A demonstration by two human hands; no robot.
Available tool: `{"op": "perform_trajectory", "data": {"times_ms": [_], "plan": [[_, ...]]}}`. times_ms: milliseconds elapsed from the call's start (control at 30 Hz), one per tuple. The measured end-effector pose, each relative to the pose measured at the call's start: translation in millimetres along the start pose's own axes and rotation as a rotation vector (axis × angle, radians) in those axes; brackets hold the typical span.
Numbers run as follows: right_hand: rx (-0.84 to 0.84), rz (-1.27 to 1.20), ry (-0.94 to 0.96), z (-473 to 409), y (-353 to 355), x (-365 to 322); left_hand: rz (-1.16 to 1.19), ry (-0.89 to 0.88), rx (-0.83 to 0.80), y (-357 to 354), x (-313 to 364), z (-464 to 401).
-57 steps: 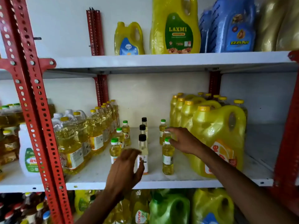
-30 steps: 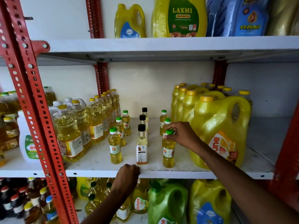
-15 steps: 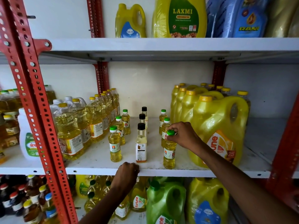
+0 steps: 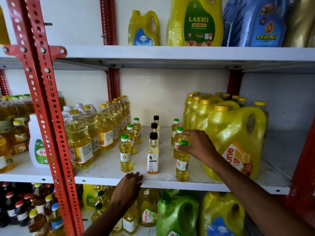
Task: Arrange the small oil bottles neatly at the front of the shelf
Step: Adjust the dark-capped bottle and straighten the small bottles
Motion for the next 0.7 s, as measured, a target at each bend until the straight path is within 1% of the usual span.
{"op": "perform_trajectory", "data": {"times_ms": [67,100,167,233,300,400,500,600,700], "plan": [[0.087,0.036,0.078,-5.3,4.3,-18.1,-0.014,0.018,0.004,4.1,-14.6,1.1],[0.082,0.009,0.137,-10.1,-0.9,-30.9,-0.018,0.024,0.007,6.1,-20.2,1.8],[-0.019,-0.07,0.246,-21.0,-22.2,-57.6,-0.032,0.016,0.01,7.9,-24.5,1.7],[-0.155,-0.121,0.301,-31.8,-46.4,-78.8,-0.033,0.011,0.018,9.6,-23.8,1.1],[-0.254,-0.143,0.334,-44.0,-62.0,-92.1,-0.027,0.004,0.024,10.4,-21.9,0.0],[-0.321,-0.177,0.313,-62.0,-70.2,-97.3,-0.017,-0.007,0.032,9.2,-23.1,-1.7],[-0.311,-0.203,0.256,-71.0,-69.8,-92.5,0.001,0.008,0.044,7.5,-26.3,-3.7],[-0.239,-0.255,0.191,-73.1,-69.1,-87.1,0.002,0.017,0.041,3.7,-28.0,-4.4],[-0.15,-0.251,0.141,-72.8,-69.4,-84.7,0.017,0.031,0.033,1.5,-30.3,-5.0]]}}
Point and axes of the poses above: each hand's wrist, its own z-axis away from the middle knuckle, its own y-axis out of the back of the hand, x = y × z, the point moved 9 cm from there along -z, towards the middle knuckle, and after that the axes turned 10 degrees about y, right-handed, at the moved point
